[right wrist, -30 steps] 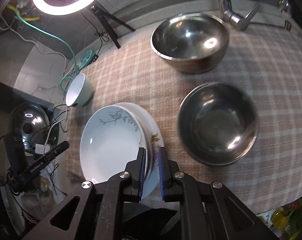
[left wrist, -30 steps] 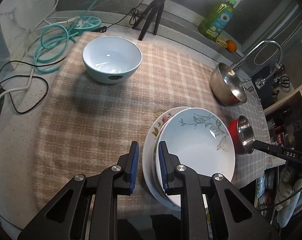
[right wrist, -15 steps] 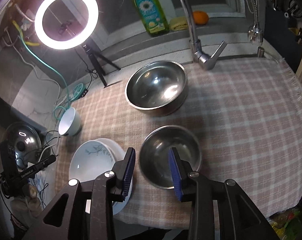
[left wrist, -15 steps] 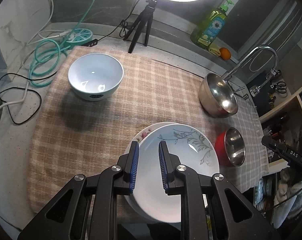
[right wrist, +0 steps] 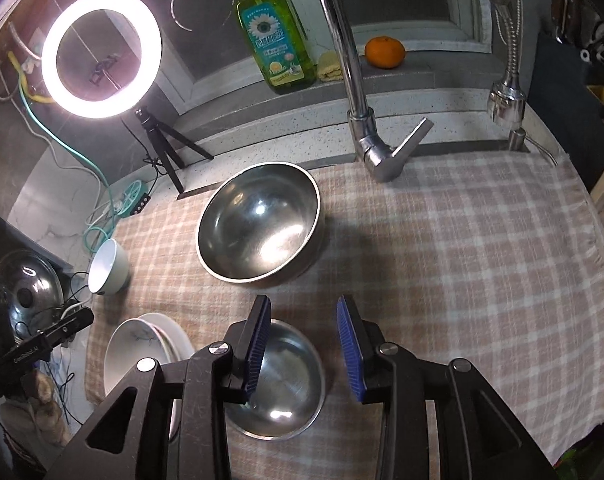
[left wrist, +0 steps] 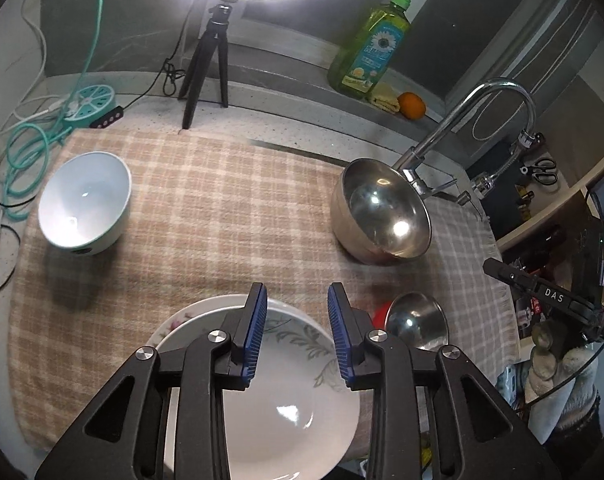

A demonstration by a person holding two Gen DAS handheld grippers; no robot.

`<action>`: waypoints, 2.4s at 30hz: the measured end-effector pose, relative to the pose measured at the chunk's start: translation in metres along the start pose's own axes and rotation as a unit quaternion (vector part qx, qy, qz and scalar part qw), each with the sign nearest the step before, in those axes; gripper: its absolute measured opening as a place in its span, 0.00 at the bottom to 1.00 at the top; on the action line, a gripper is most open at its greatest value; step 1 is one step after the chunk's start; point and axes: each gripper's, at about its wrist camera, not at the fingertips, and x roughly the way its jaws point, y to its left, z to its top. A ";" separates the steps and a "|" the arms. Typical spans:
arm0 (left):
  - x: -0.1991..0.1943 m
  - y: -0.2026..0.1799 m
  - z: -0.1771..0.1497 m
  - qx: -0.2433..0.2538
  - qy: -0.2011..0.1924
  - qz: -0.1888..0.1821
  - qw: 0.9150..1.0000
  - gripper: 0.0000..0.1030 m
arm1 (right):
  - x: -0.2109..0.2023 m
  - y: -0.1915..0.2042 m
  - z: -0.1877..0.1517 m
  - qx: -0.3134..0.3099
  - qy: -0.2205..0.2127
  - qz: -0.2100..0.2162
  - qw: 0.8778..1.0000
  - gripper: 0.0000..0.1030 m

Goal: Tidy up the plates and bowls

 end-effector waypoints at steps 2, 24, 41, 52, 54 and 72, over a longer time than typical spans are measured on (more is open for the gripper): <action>0.010 -0.008 0.006 0.000 0.003 -0.002 1.000 0.30 | 0.006 -0.006 0.009 0.000 0.004 0.007 1.000 0.30; 0.129 -0.039 0.056 -0.028 0.086 0.016 0.996 0.30 | 0.111 -0.035 0.061 0.041 0.101 0.077 0.991 0.30; 0.134 -0.047 0.056 -0.018 0.092 0.005 0.996 0.27 | 0.127 -0.019 0.066 0.034 0.131 0.084 0.987 0.18; 0.099 -0.015 0.048 -0.022 0.072 0.032 0.997 0.27 | 0.135 0.024 0.058 0.003 0.154 0.112 0.982 0.18; 0.096 -0.007 0.045 -0.030 0.073 0.035 0.996 0.27 | 0.138 0.034 0.055 -0.004 0.159 0.115 0.981 0.18; 0.093 0.020 0.033 -0.048 0.069 0.061 0.995 0.27 | 0.149 0.071 0.045 -0.036 0.164 0.112 0.979 0.19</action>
